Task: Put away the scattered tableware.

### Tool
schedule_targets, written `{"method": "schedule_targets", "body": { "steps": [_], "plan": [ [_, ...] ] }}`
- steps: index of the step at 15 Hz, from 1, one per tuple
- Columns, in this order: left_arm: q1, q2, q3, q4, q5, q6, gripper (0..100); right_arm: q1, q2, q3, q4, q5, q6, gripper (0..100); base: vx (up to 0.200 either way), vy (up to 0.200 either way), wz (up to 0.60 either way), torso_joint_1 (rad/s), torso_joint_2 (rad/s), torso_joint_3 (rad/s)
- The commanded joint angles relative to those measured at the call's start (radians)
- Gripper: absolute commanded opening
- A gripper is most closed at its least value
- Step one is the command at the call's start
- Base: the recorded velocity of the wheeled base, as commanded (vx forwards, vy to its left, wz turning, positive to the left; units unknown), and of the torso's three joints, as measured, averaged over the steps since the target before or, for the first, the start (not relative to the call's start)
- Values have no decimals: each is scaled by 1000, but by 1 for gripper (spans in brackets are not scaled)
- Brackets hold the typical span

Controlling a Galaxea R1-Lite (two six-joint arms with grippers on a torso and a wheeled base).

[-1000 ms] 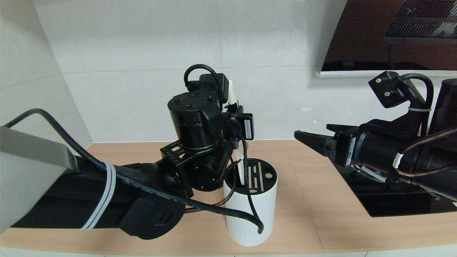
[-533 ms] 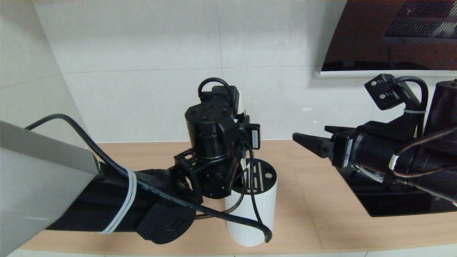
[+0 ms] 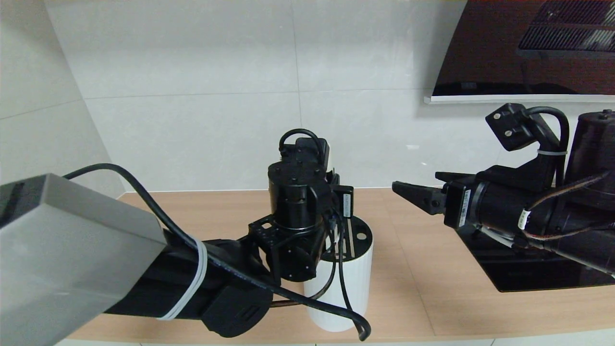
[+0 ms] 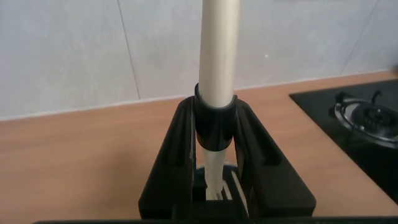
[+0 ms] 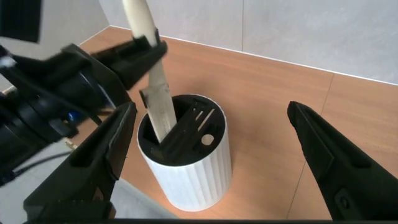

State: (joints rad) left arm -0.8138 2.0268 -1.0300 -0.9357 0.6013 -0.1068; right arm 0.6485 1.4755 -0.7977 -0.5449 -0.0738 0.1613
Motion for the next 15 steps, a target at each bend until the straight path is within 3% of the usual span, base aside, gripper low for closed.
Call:
{"method": "schedule_targets", "body": {
  "steps": [1, 10, 11, 15],
  "plan": [
    [-1, 35, 4, 0, 0, -4, 0, 0, 3, 0, 0, 0, 0, 100, 0, 0, 0, 0, 0, 0],
    [-2, 81, 15, 0, 0, -10, 0, 0, 15, 0, -1, 0, 0, 100, 0, 0, 0, 0, 0, 0],
    [-2, 81, 15, 0, 0, -13, 100, 0, 15, 0, -1, 0, 0, 100, 0, 0, 0, 0, 0, 0],
    [-5, 78, 13, 0, 0, -16, 100, 0, 15, 0, -1, 0, 0, 100, 0, 0, 0, 0, 0, 0]
  ]
}}
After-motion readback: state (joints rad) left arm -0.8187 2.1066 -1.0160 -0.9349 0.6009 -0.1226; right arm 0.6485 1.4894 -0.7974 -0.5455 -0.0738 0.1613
